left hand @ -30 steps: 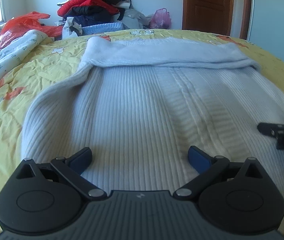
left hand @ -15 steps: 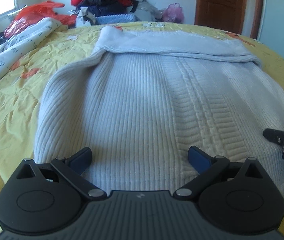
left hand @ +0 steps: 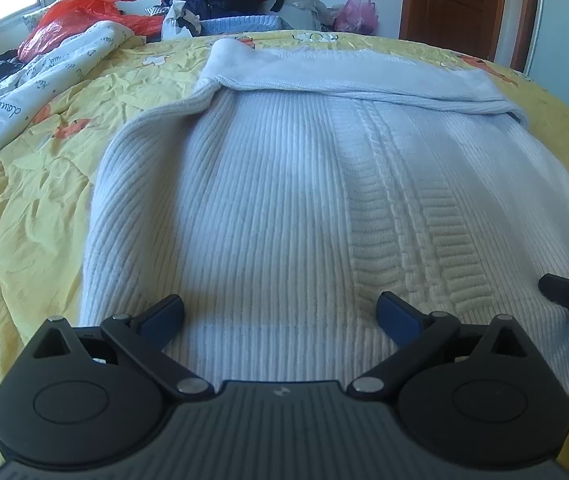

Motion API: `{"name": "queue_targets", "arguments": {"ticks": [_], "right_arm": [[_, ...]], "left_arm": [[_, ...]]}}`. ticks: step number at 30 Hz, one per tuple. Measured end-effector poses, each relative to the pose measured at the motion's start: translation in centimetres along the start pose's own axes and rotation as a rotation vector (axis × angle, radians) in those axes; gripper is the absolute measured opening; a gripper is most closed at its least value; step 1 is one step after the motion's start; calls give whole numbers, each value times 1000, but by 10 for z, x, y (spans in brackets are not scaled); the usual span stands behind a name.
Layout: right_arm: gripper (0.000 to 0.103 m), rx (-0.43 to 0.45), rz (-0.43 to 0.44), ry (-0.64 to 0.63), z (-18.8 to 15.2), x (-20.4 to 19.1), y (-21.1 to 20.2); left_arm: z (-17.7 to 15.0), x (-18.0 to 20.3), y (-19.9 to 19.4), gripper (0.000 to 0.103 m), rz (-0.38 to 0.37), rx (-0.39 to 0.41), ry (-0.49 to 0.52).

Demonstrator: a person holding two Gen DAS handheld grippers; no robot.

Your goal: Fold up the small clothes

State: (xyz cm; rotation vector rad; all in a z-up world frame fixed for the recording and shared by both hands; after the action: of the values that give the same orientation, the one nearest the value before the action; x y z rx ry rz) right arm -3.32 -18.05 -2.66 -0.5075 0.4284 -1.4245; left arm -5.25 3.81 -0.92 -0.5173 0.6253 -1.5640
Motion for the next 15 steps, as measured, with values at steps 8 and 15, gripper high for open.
{"name": "queue_targets", "arguments": {"ticks": [8,15], "right_arm": [[102,-14,-2,-16,-6,-3,-9],[102,-36,-1,-28,-8,-5,-14]], "left_arm": [[-7,-2,-6,103,-15,2,10],[-10,-2,-10,103,-23,0,15]]}}
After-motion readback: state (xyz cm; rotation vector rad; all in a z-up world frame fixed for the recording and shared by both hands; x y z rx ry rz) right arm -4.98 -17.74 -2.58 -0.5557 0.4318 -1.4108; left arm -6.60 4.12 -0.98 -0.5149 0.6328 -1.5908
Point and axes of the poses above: each gripper's, at about its wrist camera, not at the fingertips, and y roughly the way its jaws point, x to its right, z to its top, the point moved 4 cm from there along y, roughly the way its jaws point, and after that the axes turned 7 degrees about x, right-handed, at the moved point
